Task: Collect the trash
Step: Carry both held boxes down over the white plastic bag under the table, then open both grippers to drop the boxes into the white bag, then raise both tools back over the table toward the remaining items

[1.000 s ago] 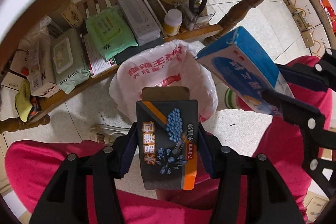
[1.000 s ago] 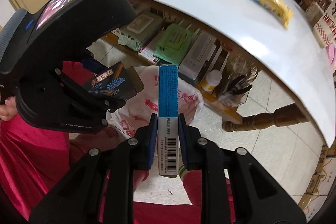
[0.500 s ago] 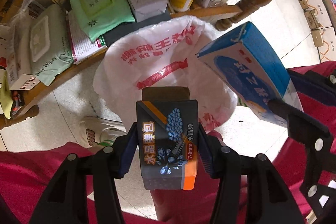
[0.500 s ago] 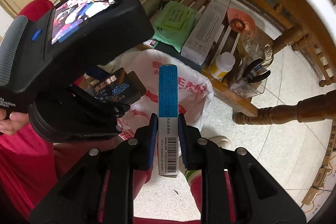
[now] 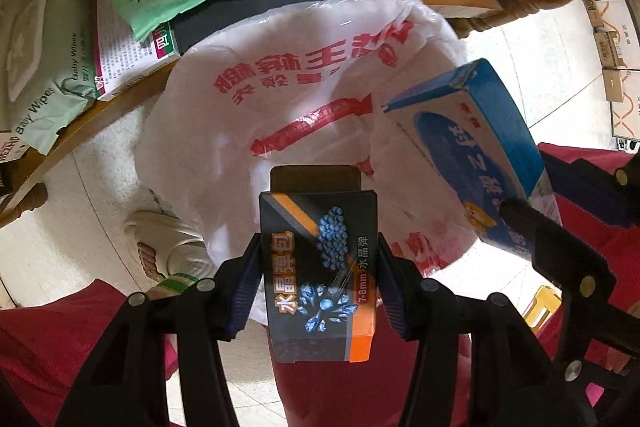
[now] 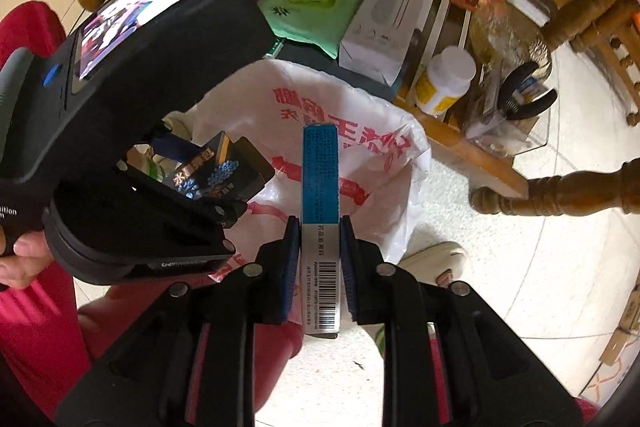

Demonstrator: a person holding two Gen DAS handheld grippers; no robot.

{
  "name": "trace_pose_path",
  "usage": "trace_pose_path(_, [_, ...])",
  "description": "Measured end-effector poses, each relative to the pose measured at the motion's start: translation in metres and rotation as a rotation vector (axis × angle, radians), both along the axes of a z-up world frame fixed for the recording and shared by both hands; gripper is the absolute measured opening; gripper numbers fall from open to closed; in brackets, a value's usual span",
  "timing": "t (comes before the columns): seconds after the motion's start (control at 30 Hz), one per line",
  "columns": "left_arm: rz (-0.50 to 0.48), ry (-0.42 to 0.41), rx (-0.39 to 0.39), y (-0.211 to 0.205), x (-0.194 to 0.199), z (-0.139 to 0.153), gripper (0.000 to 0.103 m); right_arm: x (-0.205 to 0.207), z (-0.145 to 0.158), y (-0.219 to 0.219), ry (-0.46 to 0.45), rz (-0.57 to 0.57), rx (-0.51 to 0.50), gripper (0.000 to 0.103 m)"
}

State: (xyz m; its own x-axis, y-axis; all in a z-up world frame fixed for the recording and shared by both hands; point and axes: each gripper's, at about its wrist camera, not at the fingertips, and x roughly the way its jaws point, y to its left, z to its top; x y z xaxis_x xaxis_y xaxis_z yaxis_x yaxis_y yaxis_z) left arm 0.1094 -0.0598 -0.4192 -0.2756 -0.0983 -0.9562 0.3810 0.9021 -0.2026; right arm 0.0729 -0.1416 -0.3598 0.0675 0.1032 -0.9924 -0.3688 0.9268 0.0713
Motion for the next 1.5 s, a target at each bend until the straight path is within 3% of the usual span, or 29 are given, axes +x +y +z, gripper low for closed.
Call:
trace_pose_path(0.4, [0.018,0.018,0.051,-0.002,0.006,-0.023,0.054,0.008,-0.035,-0.006,0.069,-0.059,0.018,0.021])
trace_pose_path(0.47, [0.019,0.012,0.052,-0.001,0.008,-0.023,0.064,0.010,-0.038,-0.006,0.073,-0.065,0.022,0.021])
trace_pose_path(0.6, [0.014,-0.010,0.068,0.000,0.011,-0.019,0.066,0.011,-0.038,-0.006,0.063,-0.067,0.015,0.040])
trace_pose_path(0.93, [0.010,-0.015,0.084,0.003,0.012,-0.013,0.072,0.009,-0.033,-0.005,0.050,-0.058,0.004,0.046])
trace_pose_path(1.03, [0.013,-0.026,0.091,0.006,0.008,-0.005,0.078,0.006,-0.025,-0.005,0.037,-0.053,0.002,0.056])
trace_pose_path(1.17, [0.014,-0.048,0.094,0.012,-0.004,0.017,0.086,-0.002,-0.002,-0.005,0.012,-0.046,0.015,0.067])
trace_pose_path(1.27, [0.006,-0.099,0.080,0.018,-0.017,0.047,0.086,-0.015,0.031,-0.006,-0.013,-0.007,0.063,0.078])
trace_pose_path(1.37, [-0.046,-0.158,0.037,0.023,-0.036,0.090,0.087,-0.024,0.068,-0.006,-0.046,0.066,0.081,0.084])
trace_pose_path(1.5, [-0.186,-0.243,-0.012,0.033,-0.061,0.168,0.088,-0.031,0.145,-0.017,-0.119,0.190,0.097,0.089])
